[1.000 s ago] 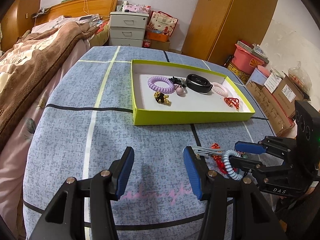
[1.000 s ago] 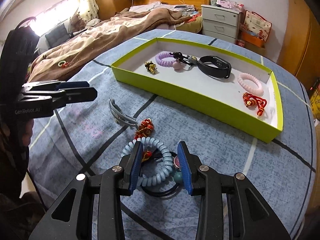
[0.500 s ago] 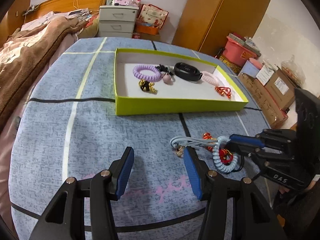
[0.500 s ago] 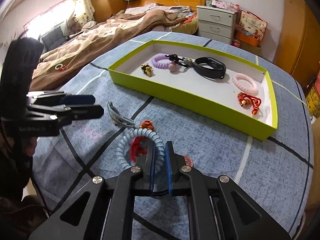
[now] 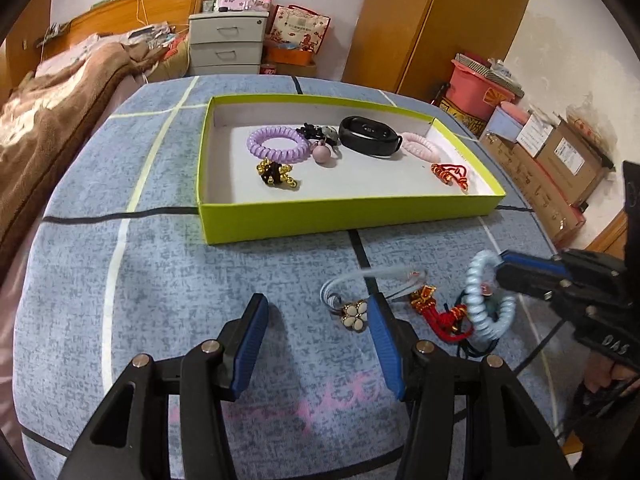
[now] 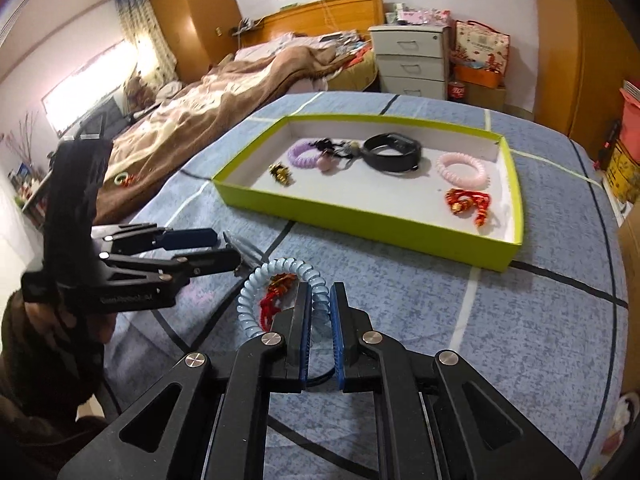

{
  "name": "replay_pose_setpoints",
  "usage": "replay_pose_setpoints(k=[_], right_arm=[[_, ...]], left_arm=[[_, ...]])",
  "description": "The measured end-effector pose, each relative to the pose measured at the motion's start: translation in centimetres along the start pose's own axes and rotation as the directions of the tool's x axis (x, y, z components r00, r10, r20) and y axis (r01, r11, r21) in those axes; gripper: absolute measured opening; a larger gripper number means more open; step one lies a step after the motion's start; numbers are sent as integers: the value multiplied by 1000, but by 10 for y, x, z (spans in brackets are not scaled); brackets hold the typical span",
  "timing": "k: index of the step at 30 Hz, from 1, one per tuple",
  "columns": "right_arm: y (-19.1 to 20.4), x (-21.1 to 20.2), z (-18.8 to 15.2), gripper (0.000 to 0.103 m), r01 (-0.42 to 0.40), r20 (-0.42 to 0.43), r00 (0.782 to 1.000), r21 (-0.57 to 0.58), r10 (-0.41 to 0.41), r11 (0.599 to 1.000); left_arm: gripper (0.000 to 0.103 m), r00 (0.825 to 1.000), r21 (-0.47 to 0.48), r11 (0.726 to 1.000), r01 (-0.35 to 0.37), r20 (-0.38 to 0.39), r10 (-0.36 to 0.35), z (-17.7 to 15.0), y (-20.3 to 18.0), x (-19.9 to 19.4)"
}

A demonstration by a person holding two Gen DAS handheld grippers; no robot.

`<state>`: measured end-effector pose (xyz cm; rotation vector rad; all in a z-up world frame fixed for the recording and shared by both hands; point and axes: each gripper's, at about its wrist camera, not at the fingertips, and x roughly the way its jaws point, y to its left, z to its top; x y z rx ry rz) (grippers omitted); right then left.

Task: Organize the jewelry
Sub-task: 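Grasp the grey cord with flower charm with the left tool while the right tool holds the blue coil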

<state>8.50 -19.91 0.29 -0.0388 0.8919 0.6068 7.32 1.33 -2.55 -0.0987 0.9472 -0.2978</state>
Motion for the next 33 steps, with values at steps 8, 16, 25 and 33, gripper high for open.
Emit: replay_pose_setpoints(k=[8,16,25,33], right_arm=[[-12,-14,3,10,14,43,999,45,-16,999],[-18,-19,2,10,20,63,998,72,-25,997],[-23,-18,1,10,19,67,997,100,-26,995],[-27,-22,-1,10,27,71,997,115,-36,993]], left_arm=[[54,1000,20,999,-26,-1,26,4,-7,5],[48,999,13,999,-39,6,38,8,-7,9],[28,998,43,997,-66,5,66,12,-9,11],[19,997,46,996,-78,6,78,11,-8,11]])
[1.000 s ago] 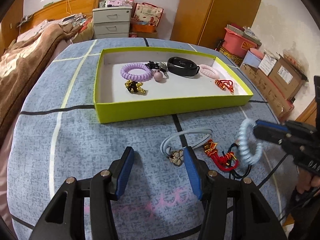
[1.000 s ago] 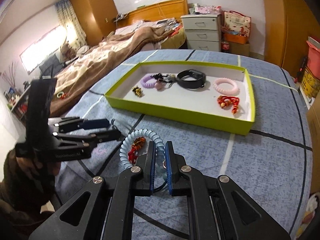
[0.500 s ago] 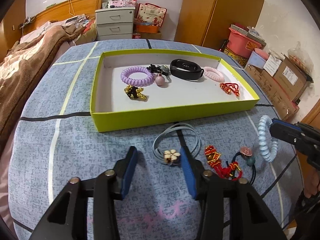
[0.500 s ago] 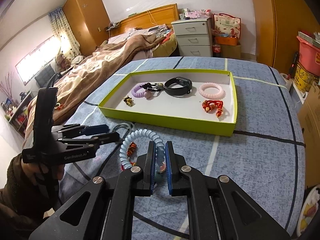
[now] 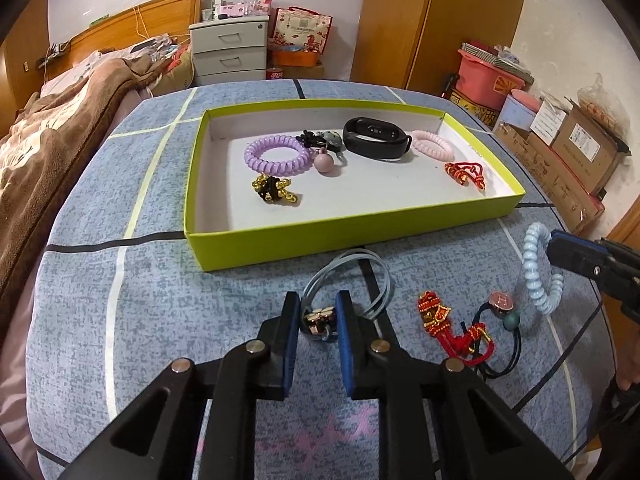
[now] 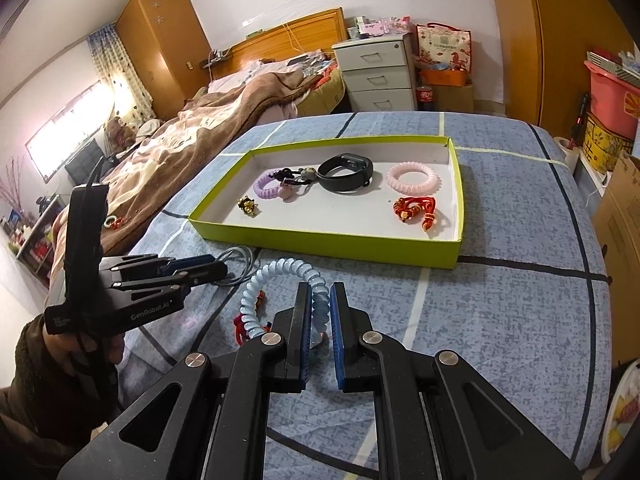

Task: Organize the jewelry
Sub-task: 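Grasp the grey cord with flower charm with the left tool while the right tool holds the blue coil, then lower the blue coil and grey cord into the green box and open both tools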

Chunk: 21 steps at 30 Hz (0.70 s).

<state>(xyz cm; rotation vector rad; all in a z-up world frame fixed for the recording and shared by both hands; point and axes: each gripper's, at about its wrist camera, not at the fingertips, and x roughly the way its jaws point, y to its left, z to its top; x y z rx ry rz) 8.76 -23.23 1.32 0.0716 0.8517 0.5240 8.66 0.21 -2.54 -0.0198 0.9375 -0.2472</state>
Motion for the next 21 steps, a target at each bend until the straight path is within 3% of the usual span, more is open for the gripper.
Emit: replay_pose_setpoints(k=[11,21], right_arm=[[-6,-4,9,10,18,24,1000,25,-19,1000],[-18,0,30,10,57,47,997,61,-60,996]], left_arm=[[19,999,-29,999,26,34,-25,9,7,-17],[19,995,-21,999,30,99,-28,40,11,-32]])
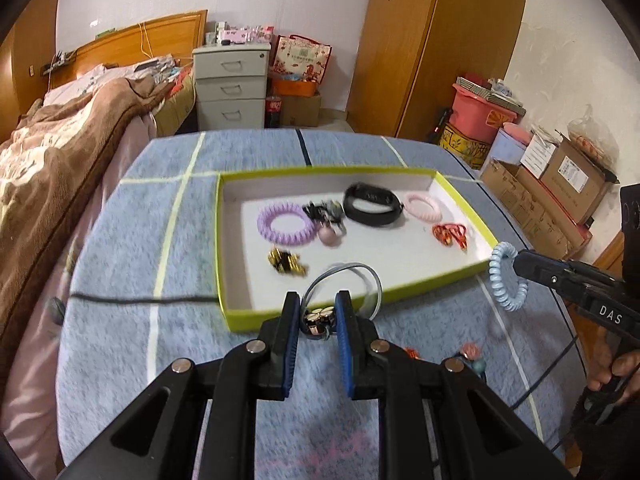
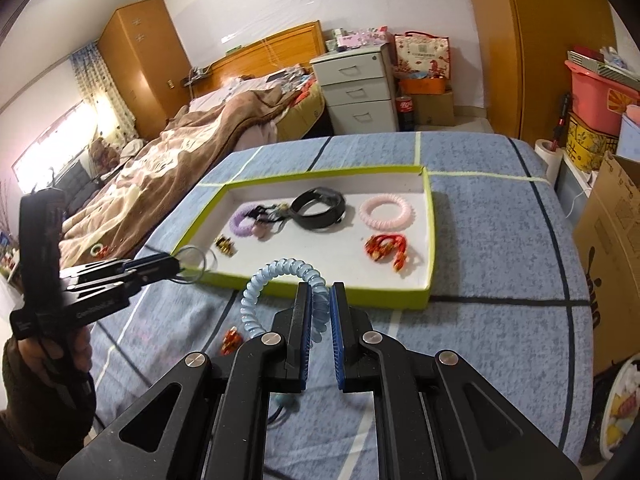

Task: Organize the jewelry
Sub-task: 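Lower the blue coil and grey cord into the green box and open both tools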

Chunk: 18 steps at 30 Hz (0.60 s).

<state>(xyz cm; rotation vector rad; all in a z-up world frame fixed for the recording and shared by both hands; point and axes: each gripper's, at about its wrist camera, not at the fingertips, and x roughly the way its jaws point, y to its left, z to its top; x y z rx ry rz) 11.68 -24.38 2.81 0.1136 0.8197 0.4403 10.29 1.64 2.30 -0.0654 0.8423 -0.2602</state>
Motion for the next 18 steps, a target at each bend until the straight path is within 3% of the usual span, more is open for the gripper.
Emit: replay_pose_setpoints(k=[10,18], right_arm=[[-15,21,20,10,56,-9,998,37,-56,998],[-15,55,29,10,51,-58,997,38,-49,998]], left_arm=[[19,1000,-38,999,-24,18,24,34,19,17],[19,999,-63,997,-43,-10,43,51,32,44]])
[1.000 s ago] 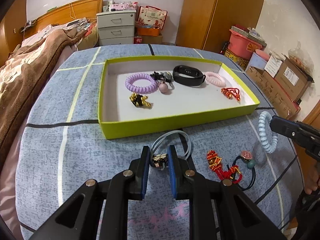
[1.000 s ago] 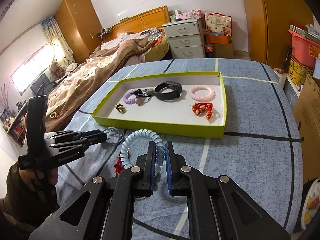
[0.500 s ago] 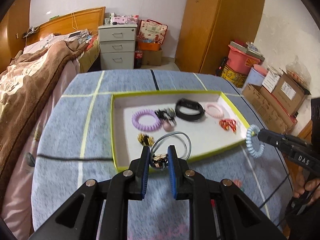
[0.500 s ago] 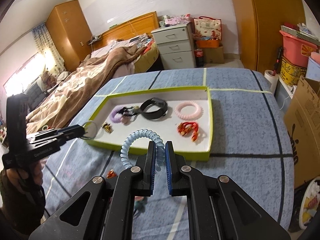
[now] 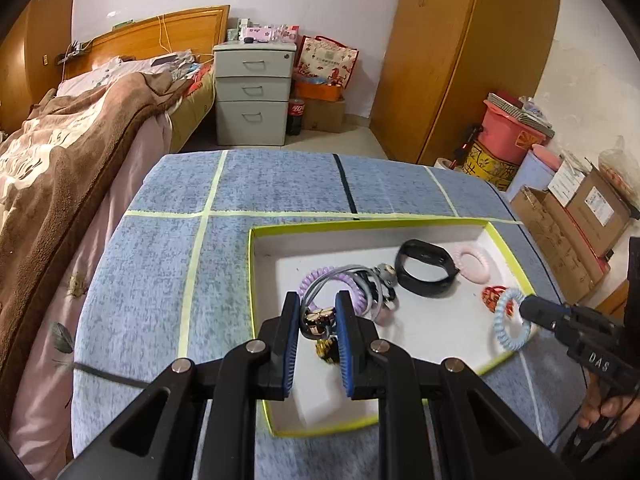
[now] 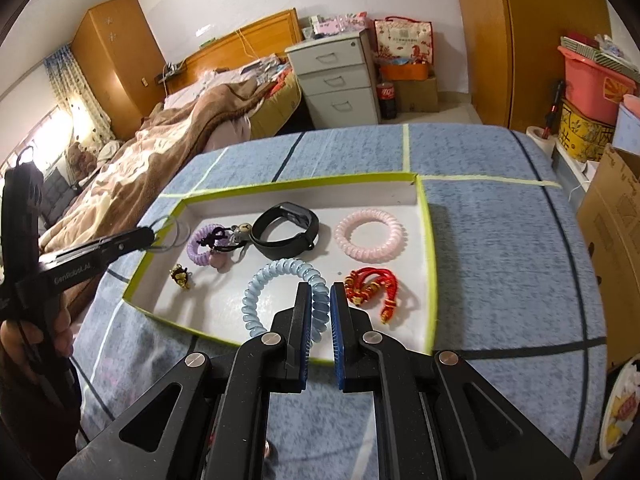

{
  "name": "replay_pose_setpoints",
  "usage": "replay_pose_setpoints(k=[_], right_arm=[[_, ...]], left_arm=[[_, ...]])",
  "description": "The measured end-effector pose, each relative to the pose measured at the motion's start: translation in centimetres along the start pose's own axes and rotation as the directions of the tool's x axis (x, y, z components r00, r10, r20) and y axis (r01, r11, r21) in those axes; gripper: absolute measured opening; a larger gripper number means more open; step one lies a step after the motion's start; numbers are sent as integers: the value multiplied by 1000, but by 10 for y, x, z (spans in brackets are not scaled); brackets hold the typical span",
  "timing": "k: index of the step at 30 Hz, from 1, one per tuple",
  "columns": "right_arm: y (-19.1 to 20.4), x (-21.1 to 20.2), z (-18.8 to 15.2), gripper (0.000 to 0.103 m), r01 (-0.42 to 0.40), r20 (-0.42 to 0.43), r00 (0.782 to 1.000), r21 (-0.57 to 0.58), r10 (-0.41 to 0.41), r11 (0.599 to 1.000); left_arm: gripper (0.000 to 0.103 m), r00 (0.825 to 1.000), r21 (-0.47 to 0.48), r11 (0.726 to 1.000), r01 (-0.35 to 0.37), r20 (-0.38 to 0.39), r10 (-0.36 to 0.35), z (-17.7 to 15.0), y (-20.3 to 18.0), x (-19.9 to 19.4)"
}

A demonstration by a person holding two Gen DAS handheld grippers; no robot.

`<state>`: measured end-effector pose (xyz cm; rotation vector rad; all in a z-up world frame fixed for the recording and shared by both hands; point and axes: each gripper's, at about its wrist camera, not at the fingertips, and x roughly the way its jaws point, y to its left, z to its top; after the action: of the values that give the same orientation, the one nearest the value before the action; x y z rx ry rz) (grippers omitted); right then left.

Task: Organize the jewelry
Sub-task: 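Lower the blue coil and grey cord into the green box and open both tools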

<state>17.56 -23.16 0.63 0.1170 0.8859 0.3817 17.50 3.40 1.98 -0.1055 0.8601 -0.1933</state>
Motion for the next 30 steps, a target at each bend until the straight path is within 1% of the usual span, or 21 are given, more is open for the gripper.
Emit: replay_pose_setpoints(k=[3,8,15,21,24,28,30], right_arm=[[2,11,1,10,9,-19,1000,-6,-9,1000],[2,22,3,10,30,-39,999,-18,-31,999],[2,29,3,10,42,-63,997,-28,-44,999],[2,32,3,10,75,-74,994,-46,-78,996],[3,34,3,10,92,-75,993,-50,-96,995],[2,33,3,10,96,-72,992,-46,-99,994],[2,31,2,10,97,-69,993,-51,-100,994]], left_arm=[[19,1000,-9,1000,1,-16,-1,3,3,11],[19,1000,3,1000,7,-27,-7,5,2,20],[19,998,-11,1000,1,-59,-2,2,5,31],[20,997,-23,1000,2,-72,-3,1,7,36],[25,998,-17,1000,1,-69,-3,2,5,36],[28,997,-20,1000,4,-74,-5,1,5,36],[33,998,-19,1000,8,-69,-9,0,4,34]])
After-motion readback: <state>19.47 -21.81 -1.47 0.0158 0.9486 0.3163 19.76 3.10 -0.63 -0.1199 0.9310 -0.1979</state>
